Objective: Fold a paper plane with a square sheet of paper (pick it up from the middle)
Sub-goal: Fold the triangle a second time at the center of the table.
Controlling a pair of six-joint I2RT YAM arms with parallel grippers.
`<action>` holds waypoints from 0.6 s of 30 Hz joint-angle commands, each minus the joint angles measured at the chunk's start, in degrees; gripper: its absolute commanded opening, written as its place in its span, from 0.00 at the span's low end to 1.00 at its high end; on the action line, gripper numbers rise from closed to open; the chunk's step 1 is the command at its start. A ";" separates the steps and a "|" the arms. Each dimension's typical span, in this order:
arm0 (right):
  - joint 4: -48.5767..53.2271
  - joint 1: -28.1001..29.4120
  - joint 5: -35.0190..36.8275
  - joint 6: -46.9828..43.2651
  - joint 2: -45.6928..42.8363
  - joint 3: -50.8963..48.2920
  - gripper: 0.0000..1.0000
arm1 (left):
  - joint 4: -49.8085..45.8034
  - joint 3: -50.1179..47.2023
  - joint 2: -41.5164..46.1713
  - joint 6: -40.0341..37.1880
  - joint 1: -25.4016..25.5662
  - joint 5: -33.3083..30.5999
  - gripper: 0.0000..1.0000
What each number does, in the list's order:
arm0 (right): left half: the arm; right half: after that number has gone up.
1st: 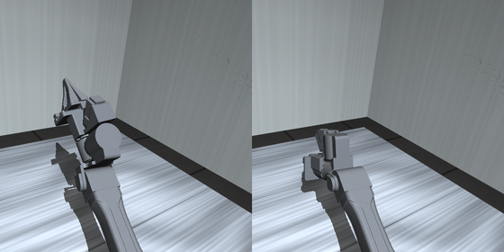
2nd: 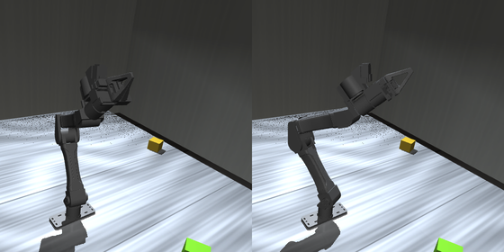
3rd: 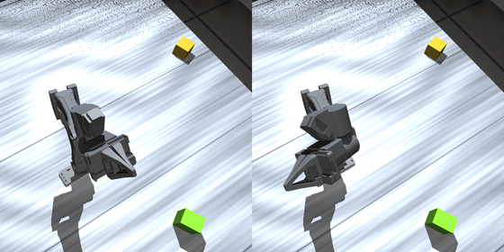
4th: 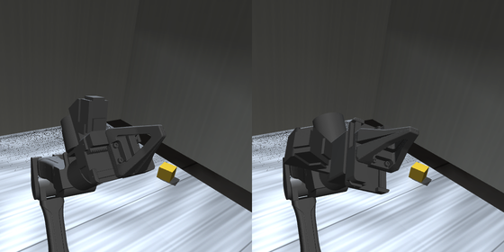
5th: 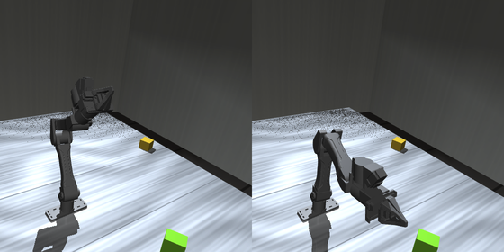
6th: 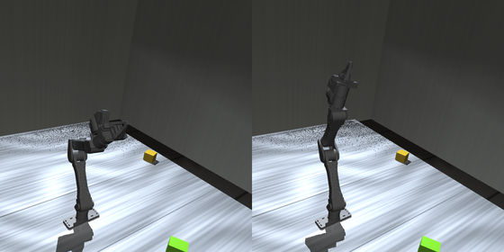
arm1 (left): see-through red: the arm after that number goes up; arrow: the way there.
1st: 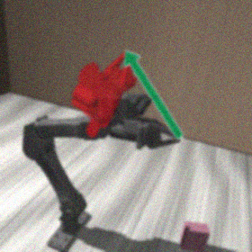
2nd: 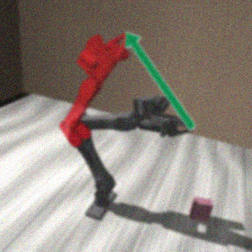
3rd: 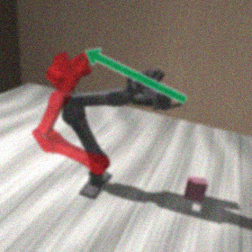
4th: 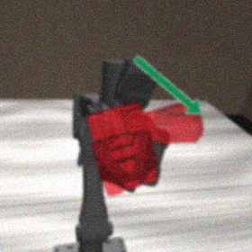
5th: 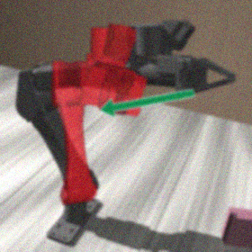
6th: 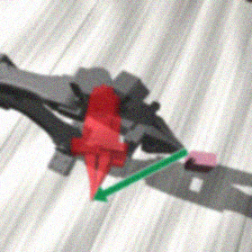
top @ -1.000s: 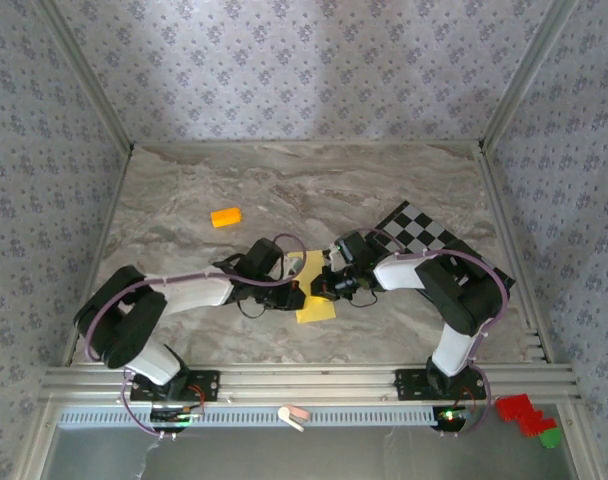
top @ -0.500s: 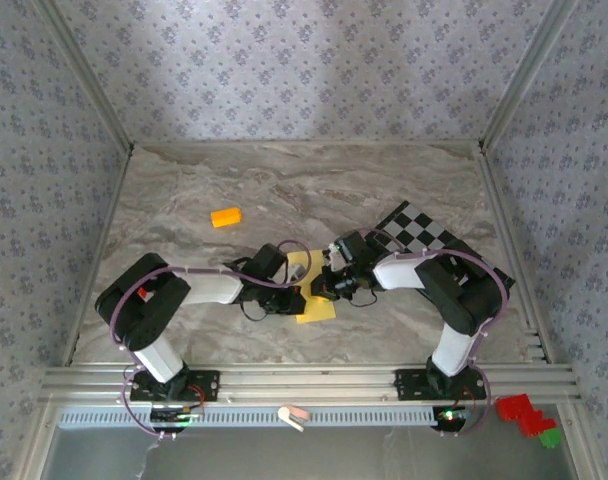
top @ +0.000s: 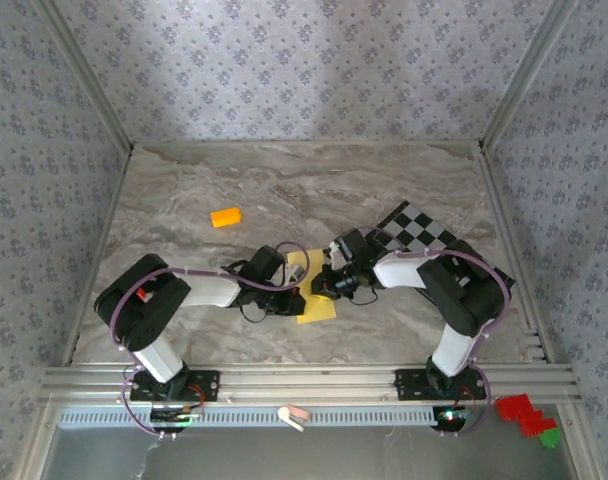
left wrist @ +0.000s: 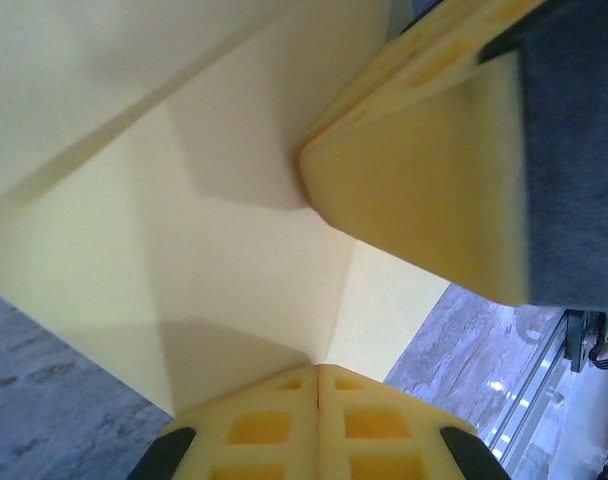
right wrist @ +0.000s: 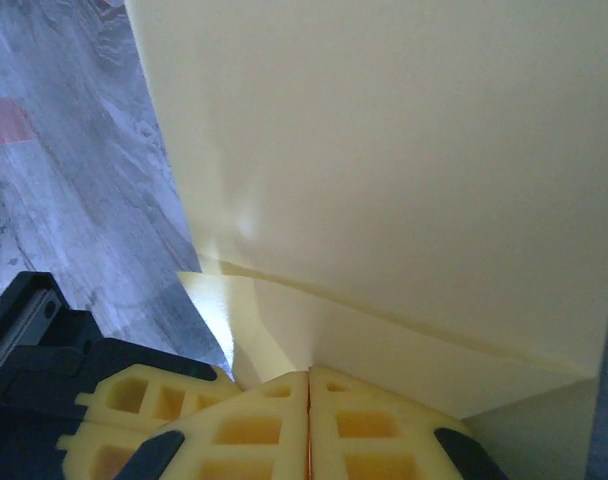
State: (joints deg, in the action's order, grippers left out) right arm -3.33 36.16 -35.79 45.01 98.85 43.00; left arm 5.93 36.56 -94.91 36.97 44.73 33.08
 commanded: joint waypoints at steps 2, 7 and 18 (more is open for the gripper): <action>0.76 0.61 0.55 1.63 -3.68 -0.57 0.09 | -6.44 -2.55 -1.85 -1.24 0.10 -3.29 0.00; -1.49 2.15 0.81 3.01 -2.99 -1.93 0.09 | -6.73 -2.47 -1.85 -1.49 0.18 -3.29 0.00; -1.88 0.04 0.88 0.96 1.41 -2.14 0.08 | -10.37 -2.63 -3.06 -3.25 -0.08 -4.02 0.00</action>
State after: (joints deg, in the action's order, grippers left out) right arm -6.22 37.23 -35.73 47.18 99.11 41.12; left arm 5.56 36.56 -94.94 36.07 44.62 33.21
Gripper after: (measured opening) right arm 0.077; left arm 0.048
